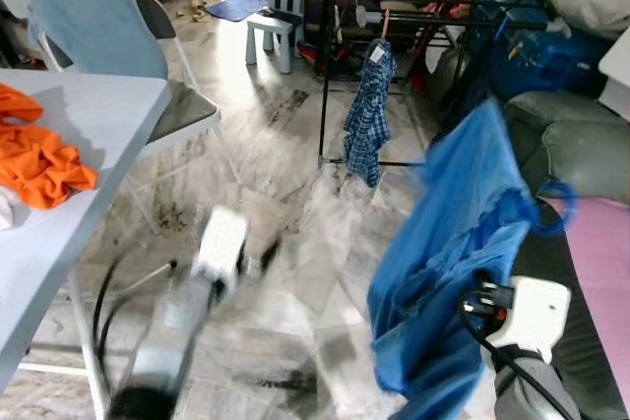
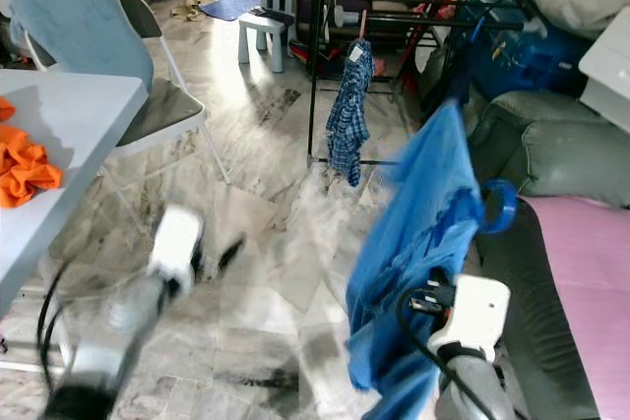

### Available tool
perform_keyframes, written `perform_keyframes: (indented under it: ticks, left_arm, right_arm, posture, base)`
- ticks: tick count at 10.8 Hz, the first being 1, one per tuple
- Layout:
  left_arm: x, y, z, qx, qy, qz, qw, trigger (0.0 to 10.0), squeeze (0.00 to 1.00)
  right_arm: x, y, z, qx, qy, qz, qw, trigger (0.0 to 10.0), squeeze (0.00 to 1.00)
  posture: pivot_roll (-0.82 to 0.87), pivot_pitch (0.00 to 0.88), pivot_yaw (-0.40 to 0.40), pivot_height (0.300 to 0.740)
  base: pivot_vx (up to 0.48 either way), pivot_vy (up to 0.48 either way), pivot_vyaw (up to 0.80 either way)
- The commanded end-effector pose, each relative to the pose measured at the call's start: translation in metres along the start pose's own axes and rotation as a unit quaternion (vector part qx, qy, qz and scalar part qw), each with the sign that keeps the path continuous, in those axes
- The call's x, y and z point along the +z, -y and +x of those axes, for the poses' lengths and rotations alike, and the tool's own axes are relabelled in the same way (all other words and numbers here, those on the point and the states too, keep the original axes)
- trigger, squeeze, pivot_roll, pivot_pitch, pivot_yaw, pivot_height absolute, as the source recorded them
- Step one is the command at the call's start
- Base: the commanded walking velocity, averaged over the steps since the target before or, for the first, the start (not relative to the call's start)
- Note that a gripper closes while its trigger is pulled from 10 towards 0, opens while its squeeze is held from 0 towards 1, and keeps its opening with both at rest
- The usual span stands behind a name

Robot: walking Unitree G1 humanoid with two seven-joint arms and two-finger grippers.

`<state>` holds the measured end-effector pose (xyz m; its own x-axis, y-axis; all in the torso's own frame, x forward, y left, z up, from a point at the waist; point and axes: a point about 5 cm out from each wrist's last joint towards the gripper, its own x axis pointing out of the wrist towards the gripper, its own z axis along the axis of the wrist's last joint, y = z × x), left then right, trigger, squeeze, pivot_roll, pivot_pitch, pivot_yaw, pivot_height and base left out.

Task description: Hang hanger

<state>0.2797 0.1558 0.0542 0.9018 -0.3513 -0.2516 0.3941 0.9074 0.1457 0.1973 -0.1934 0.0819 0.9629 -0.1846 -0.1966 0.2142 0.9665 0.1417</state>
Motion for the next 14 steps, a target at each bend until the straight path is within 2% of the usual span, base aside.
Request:
perform_keyframes:
  ticks: [1,2,3,4,5,6,7,8,9,10,12,14]
  left_arm:
    - [0.006,-0.012,-0.006,0.026,0.009,0.001,1.000,10.0,0.00]
    - [0.001,-0.018,-0.013,0.041,-0.004,-0.011,0.999,10.0,0.00]
    - [0.000,-0.013,-0.011,0.029,-0.007,-0.019,0.999,10.0,0.00]
    - [0.012,-0.007,0.000,0.005,0.016,-0.022,1.000,10.0,0.00]
    - [0.023,-0.001,0.008,-0.021,0.034,-0.023,0.999,10.0,0.00]
    - [0.025,0.002,0.011,-0.034,0.034,-0.027,0.999,10.0,0.00]
    - [0.027,0.014,0.017,-0.072,0.035,-0.021,0.997,10.0,0.00]
    - [0.029,0.016,0.022,-0.079,0.038,-0.020,0.996,10.0,0.00]
    - [0.030,0.015,0.026,-0.071,0.040,-0.029,0.996,10.0,0.00]
    - [0.030,0.019,0.028,-0.069,0.041,-0.037,0.996,10.0,0.00]
    - [0.029,0.022,0.029,-0.064,0.043,-0.048,0.996,10.0,0.00]
    - [0.028,0.025,0.031,-0.065,0.044,-0.050,0.996,10.0,0.00]
  right_arm:
    - [0.010,-0.003,-0.003,0.006,0.028,0.017,0.999,10.0,0.00]
    - [0.007,-0.006,-0.004,0.021,0.017,0.001,1.000,10.0,0.00]
    - [0.008,-0.002,-0.004,0.020,0.015,-0.004,1.000,10.0,0.00]
    - [0.009,0.002,-0.007,0.000,0.008,0.007,1.000,10.0,0.00]
    - [-0.004,0.004,-0.013,-0.017,-0.040,0.013,0.999,10.0,0.00]
    - [-0.014,0.006,-0.017,-0.030,-0.072,0.013,0.997,10.0,0.00]
    - [-0.026,0.003,-0.023,-0.027,-0.108,0.039,0.993,10.0,0.00]
    - [-0.027,-0.004,-0.024,-0.016,-0.128,0.043,0.991,10.0,0.00]
    - [-0.022,-0.009,-0.025,0.005,-0.133,0.041,0.990,10.0,0.00]
    - [-0.017,-0.004,-0.022,0.013,-0.132,0.011,0.991,10.0,0.00]
    - [-0.011,0.004,-0.020,0.008,-0.130,0.009,0.991,10.0,0.00]
    - [-0.009,0.003,-0.021,0.013,-0.130,-0.006,0.991,10.0,0.00]
  posture:
    - [0.05,0.000,-0.039,0.740]
    - [0.04,0.000,-0.030,0.740]
    - [0.04,0.000,-0.029,0.740]
    - [0.01,0.000,-0.010,0.740]
    - [-0.02,0.000,0.012,0.740]
    - [-0.02,0.000,0.019,0.740]
    - [-0.04,0.000,0.026,0.740]
    - [-0.05,0.000,0.017,0.740]
    - [-0.05,0.000,0.013,0.740]
    - [-0.06,0.000,0.007,0.740]
    - [-0.06,0.000,0.004,0.740]
    - [-0.07,0.000,0.009,0.740]
  base:
    - [0.000,0.000,0.00]
    - [0.000,0.000,0.00]
    - [0.000,0.000,0.00]
    - [0.000,0.000,0.00]
    - [0.341,0.000,0.00]
    - [0.356,0.000,0.00]
    - [0.394,0.000,0.00]
    - [0.390,0.000,0.00]
    - [0.386,0.000,0.00]
    - [0.390,0.000,0.00]
    - [0.390,0.000,0.00]
    - [0.392,0.000,0.00]
